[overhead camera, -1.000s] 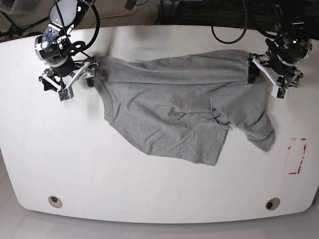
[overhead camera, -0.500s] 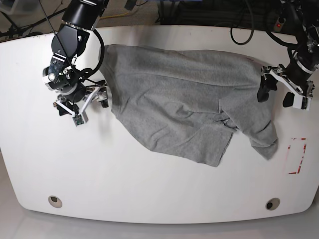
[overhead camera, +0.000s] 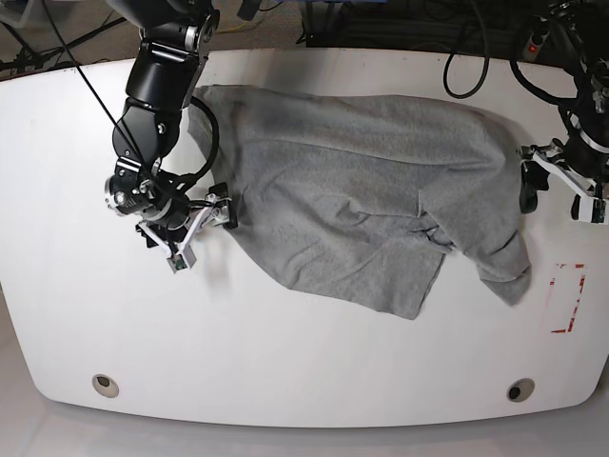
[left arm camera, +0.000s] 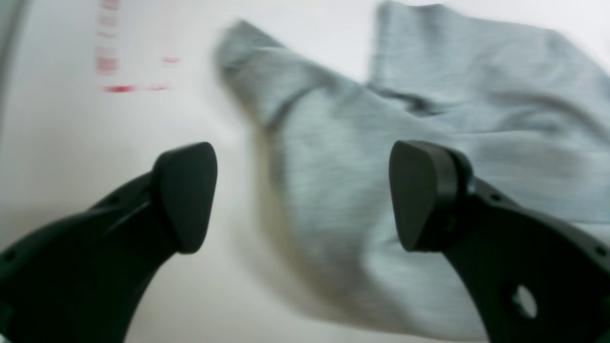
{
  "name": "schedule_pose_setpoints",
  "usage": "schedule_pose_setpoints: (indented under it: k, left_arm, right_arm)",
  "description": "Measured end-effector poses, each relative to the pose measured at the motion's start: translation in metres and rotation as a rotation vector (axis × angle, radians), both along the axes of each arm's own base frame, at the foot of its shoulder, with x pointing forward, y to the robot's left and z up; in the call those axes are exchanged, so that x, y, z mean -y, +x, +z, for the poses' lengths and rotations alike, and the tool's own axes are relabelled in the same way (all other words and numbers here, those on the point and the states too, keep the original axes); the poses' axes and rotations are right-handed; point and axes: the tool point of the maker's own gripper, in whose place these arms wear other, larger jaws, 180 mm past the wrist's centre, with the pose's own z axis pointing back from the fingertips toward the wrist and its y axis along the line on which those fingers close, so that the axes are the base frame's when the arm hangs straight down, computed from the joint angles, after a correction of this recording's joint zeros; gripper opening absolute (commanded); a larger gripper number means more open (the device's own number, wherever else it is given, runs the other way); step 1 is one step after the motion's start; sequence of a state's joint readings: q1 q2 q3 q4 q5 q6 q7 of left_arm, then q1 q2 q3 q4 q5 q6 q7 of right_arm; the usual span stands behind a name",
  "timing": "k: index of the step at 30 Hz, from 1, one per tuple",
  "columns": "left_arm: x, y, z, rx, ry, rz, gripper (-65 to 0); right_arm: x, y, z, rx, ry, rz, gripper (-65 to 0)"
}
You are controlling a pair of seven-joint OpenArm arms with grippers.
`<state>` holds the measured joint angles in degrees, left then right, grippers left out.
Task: Fold the T-shirt properly
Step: 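Lower the shirt and release it from both grippers, then grasp the shirt's hem edges with both grippers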
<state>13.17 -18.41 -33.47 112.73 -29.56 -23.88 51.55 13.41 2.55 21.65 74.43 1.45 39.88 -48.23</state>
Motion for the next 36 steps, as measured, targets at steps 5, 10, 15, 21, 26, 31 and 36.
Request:
schedule_pose_setpoints:
  k: [5,10,15,21,26,31,36]
  left_arm:
    - [-0.012,0.016,0.012,0.032,0.058,0.035,-11.9]
    - [-0.025,0.022,0.012,0.024,0.101,0.072,-11.9]
    - [-0.039,0.034,0.011,0.020,0.108,0.117,-11.7]
    - [-0.062,0.053,0.000,-0.012,0.089,0.188,-11.4]
    - [-0.073,0.072,-0.006,-0.026,0.048,0.225,-11.4]
    - [-0.078,0.091,-0.018,-0.032,-0.027,0.242,-11.4]
    - [-0.078,0.109,-0.033,0.000,-0.093,0.242,-11.5]
  right_arm:
    - [-0.034,0.003,-0.005,-0.003,0.008,0.096,-8.1]
    - [-0.065,0.004,-0.005,0.012,0.045,0.150,-8.4]
    - [-0.080,0.007,-0.006,0.034,0.105,0.156,-22.7]
    - [-0.088,0.014,-0.012,0.009,0.139,0.154,-56.0]
    - [-0.093,0.008,-0.014,0.005,0.152,0.159,-65.0]
    - [-0.081,-0.003,-0.011,-0.002,0.070,0.169,-65.0]
    - [-0.065,-0.019,-0.006,-0.003,-0.002,0.170,-65.0]
